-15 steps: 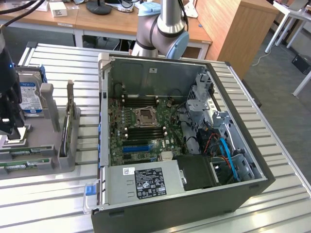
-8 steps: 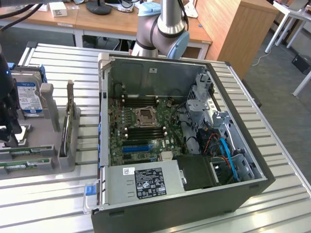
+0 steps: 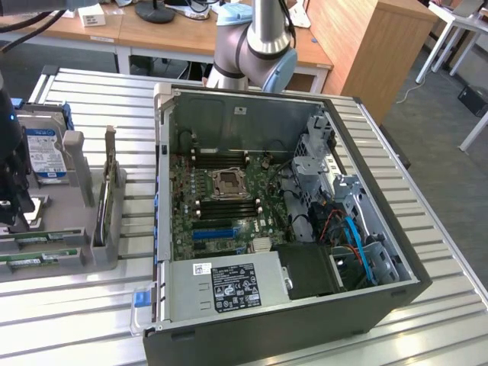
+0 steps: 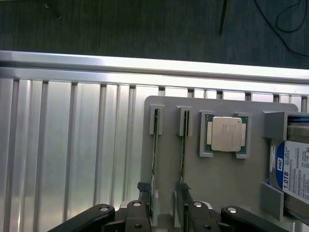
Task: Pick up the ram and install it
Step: 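Pick up the ram and move it above insertion slot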
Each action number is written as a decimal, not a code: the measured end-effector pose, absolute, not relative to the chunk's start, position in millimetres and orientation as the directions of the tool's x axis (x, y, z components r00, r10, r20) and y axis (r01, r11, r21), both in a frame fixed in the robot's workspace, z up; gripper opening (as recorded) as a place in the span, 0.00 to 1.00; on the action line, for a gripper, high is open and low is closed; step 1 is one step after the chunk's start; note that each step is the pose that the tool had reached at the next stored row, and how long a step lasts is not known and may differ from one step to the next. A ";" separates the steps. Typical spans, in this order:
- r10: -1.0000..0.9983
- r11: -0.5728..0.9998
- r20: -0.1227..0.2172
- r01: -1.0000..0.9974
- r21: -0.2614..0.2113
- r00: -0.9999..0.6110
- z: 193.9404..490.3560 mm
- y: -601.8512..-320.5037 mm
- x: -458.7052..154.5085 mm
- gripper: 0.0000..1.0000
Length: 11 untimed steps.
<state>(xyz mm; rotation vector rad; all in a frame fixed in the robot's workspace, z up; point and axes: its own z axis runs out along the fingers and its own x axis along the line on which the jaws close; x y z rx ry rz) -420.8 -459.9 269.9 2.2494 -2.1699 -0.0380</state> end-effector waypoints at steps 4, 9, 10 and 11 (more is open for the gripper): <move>-0.999 -0.036 -0.007 -0.999 0.028 0.036 256.3 -460.4 -420.7 0.36; -0.999 -0.036 -0.006 -0.999 0.028 0.036 248.8 -460.7 -420.8 0.36; -0.999 -0.036 -0.006 -0.999 0.029 0.036 248.8 -460.7 -420.8 0.36; -0.999 -0.036 -0.006 -0.999 0.029 0.036 248.8 -460.7 -420.8 0.36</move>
